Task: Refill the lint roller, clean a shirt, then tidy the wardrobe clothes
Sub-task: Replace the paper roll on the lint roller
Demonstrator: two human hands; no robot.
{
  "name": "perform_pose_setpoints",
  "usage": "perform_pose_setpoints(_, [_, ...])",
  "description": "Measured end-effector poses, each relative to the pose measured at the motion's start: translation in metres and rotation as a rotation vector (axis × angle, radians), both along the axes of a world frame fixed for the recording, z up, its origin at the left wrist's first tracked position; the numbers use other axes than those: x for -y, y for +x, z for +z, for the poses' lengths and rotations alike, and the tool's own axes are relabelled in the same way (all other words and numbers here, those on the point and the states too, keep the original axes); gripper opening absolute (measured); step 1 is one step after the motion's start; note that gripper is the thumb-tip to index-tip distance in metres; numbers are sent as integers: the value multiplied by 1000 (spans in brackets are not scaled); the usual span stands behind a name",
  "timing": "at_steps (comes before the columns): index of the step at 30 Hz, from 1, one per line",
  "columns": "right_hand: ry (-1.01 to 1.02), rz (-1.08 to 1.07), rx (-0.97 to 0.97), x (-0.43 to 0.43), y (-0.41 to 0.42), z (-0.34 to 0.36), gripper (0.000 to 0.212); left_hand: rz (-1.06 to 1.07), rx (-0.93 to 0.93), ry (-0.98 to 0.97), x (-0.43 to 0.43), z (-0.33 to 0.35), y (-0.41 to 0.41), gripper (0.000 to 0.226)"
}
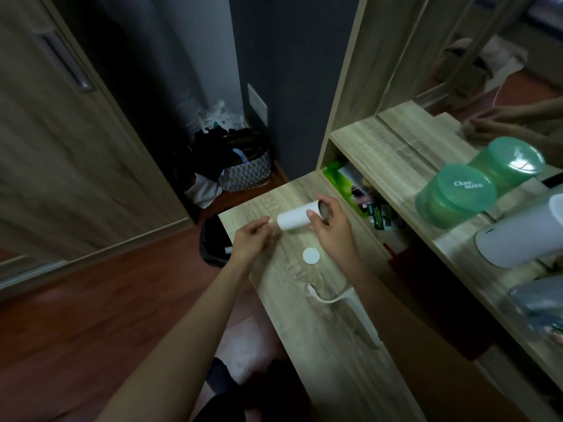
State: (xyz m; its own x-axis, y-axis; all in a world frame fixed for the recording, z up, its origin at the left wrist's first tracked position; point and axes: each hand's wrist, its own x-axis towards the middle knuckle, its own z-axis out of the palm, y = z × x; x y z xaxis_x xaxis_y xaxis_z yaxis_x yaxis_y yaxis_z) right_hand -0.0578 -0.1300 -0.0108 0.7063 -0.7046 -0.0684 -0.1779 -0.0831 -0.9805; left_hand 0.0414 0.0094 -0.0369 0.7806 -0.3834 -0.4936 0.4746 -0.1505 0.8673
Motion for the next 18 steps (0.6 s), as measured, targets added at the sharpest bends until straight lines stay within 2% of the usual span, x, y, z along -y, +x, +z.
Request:
perform_pose_setpoints(3, [185, 1, 79, -10, -1, 4, 36, 54, -162, -165, -4, 12, 0, 31])
perform_pose_setpoints(6, [286, -2, 111, -17, -1, 8, 35, 51, -227, -255, -10, 18, 1, 29])
perform_pose_setpoints(13, [394, -2, 143, -24, 1, 9, 32, -30, -196, -248, -21, 14, 9, 33])
perform_pose_setpoints(18, [417, 21, 136, -25, 0, 6, 31, -55, -244, -324, -26, 20, 9, 33])
